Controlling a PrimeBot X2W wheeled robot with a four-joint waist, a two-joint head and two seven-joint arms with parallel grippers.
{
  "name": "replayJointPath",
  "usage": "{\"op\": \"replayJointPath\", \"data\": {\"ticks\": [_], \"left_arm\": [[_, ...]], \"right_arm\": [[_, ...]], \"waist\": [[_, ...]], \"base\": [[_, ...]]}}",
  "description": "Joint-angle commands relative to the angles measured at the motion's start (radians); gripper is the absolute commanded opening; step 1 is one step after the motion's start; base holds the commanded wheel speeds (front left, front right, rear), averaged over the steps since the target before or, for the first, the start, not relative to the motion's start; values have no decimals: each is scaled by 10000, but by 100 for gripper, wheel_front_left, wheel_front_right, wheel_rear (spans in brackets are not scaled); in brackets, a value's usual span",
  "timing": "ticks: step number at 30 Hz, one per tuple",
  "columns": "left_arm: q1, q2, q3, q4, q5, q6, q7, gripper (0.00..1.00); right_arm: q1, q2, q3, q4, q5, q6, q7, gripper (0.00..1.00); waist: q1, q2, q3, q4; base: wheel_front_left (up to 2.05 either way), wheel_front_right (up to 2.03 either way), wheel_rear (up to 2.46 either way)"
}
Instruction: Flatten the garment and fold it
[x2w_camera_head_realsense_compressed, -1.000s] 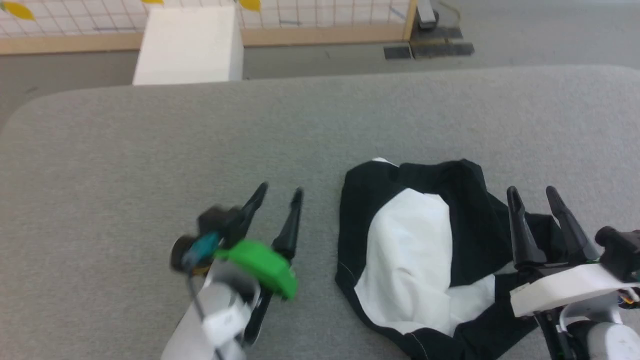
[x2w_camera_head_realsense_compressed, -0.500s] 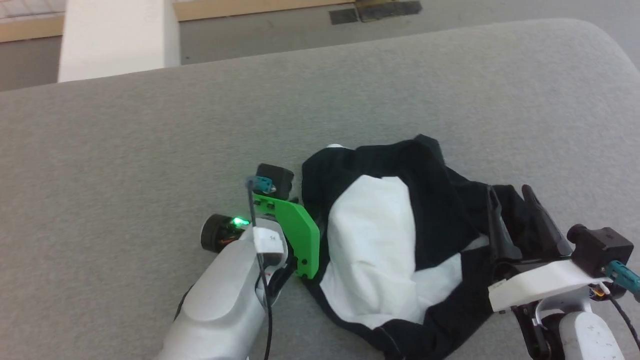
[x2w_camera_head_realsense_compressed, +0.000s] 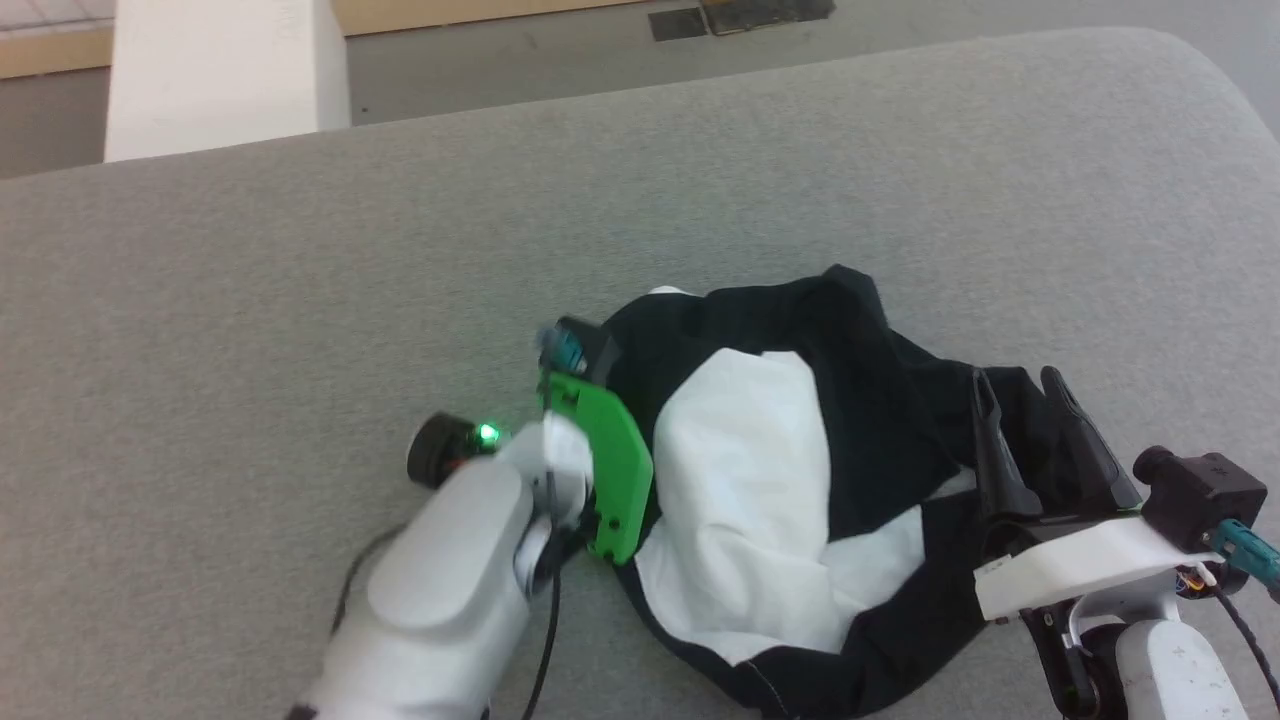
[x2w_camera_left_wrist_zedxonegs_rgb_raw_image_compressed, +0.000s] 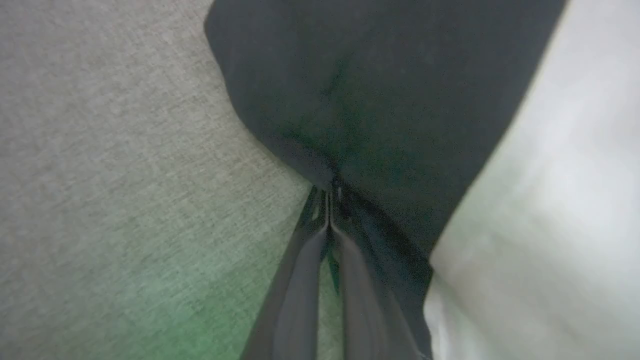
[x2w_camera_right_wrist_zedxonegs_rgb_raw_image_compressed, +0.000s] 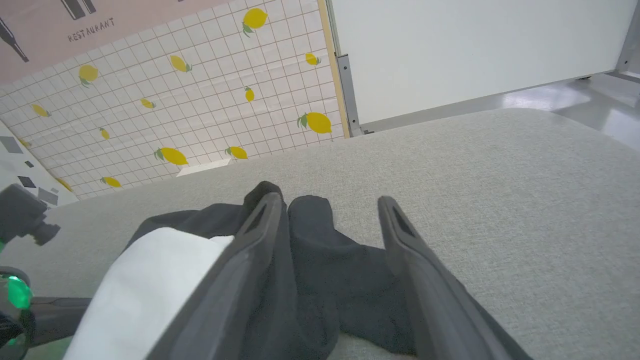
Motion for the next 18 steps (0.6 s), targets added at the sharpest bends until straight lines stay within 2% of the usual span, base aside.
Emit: {"op": "replayJointPath", "data": {"ticks": [1,4,7,13,18], "left_arm": [[616,205,88,37,110,307,-588,0],[748,351,756,-527,177,1012,-2291,0],[1101,594,1516,-1025,29,1611,-3554,0],[2429,1497,2905,-2225,-385,2598,-4527,0],[4093,2179,3927,-3398,-699,3513,-4584,0]], "right_arm": [[-115,6,4,-52,41,-13,-7,100],[-70,6,-27,-93,7,-13,35,100],[-17,7,-24,-144,-46,-13,114,100],[110,7,-107,-265,-120,-13,284,100],[274,7,-209,-344,-180,-13,428,100]], "waist": [[0,-1,-129,272],[0,-1,-277,608],[0,-1,-471,992],[0,-1,-765,1710],[0,-1,-933,2189]], "base": [[0,0,0],[0,0,0],[0,0,0],[0,0,0],[0,0,0]]}}
